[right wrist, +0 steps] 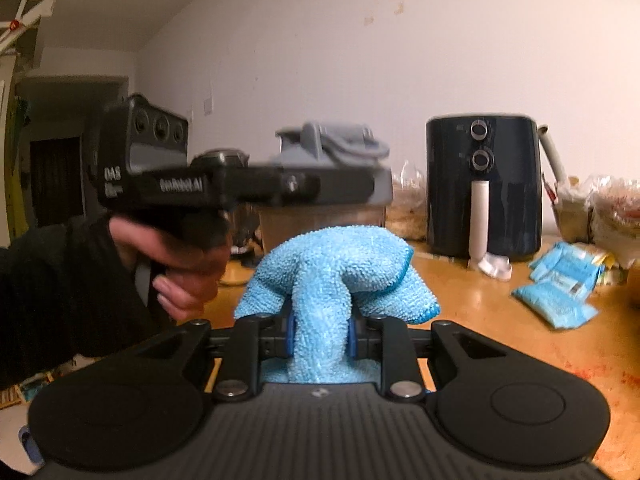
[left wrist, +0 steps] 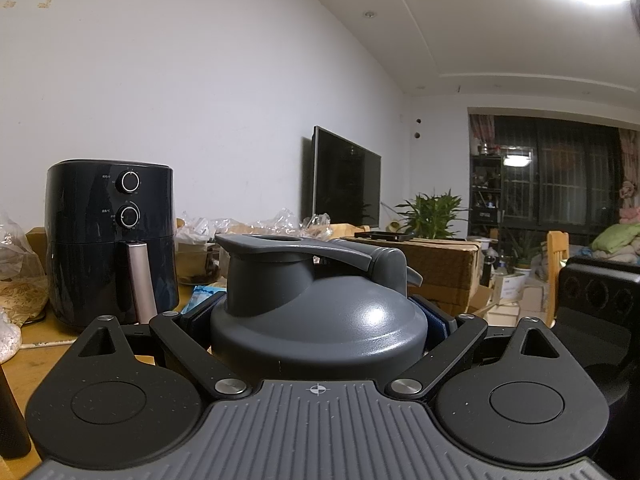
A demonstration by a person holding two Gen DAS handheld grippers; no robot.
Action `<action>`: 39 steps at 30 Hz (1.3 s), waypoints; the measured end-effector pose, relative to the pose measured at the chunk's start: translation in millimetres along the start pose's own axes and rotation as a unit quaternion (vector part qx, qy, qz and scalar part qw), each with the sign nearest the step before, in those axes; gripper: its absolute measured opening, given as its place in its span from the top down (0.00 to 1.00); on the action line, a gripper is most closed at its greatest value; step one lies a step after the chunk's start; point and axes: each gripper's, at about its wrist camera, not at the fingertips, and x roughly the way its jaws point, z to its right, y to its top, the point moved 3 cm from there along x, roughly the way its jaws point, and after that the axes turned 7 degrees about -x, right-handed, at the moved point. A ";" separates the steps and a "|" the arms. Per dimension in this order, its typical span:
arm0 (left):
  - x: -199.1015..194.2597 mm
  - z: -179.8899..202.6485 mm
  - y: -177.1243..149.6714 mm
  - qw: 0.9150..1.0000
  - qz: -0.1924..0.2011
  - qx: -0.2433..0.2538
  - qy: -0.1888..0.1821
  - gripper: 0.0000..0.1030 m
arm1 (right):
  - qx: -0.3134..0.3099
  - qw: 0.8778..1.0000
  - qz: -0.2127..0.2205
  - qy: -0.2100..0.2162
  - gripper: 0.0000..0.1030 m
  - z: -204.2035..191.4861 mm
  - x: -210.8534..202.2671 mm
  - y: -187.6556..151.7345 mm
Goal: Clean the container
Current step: 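Lower the bottle base back onto the cloth with the left tool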
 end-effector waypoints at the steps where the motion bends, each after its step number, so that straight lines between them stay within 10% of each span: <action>1: 0.0 0.0 0.0 1.000 0.000 0.000 0.000 0.08 | 0.001 1.000 0.003 -0.001 0.81 -0.2 -0.9 2.1; 32: 2.1 0.8 3.6 1.000 0.000 -0.001 0.005 0.08 | 0.028 0.998 0.050 -0.014 0.72 -0.9 -7.6 16.4; 39: 2.6 1.7 4.2 1.000 0.001 0.001 0.007 0.08 | 0.022 0.998 0.049 -0.016 0.83 -2.3 -8.9 14.5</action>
